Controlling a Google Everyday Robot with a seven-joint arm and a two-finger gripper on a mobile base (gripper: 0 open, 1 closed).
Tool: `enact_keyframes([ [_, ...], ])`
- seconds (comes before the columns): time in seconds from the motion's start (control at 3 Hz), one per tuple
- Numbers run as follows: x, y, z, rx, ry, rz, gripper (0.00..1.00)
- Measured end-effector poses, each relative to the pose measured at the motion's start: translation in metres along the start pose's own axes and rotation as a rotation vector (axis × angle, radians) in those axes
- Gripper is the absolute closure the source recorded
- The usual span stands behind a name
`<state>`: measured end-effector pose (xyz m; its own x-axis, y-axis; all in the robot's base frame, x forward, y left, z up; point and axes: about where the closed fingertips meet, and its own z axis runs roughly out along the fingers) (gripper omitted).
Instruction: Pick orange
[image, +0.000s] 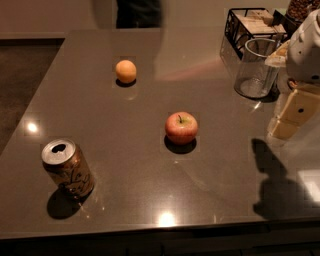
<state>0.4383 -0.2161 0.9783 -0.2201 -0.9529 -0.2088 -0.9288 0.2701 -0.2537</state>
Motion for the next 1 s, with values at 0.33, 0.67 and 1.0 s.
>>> enact_keyframes([
  [0.33,0.000,0.000,0.000,0.000,0.000,0.000,0.00],
  [0.67,-0.015,-0.012,0.009,-0.002,-0.032,0.021,0.00],
  [1.0,-0.043,-0.027,0.023,-0.020,-0.085,0.050,0.00],
])
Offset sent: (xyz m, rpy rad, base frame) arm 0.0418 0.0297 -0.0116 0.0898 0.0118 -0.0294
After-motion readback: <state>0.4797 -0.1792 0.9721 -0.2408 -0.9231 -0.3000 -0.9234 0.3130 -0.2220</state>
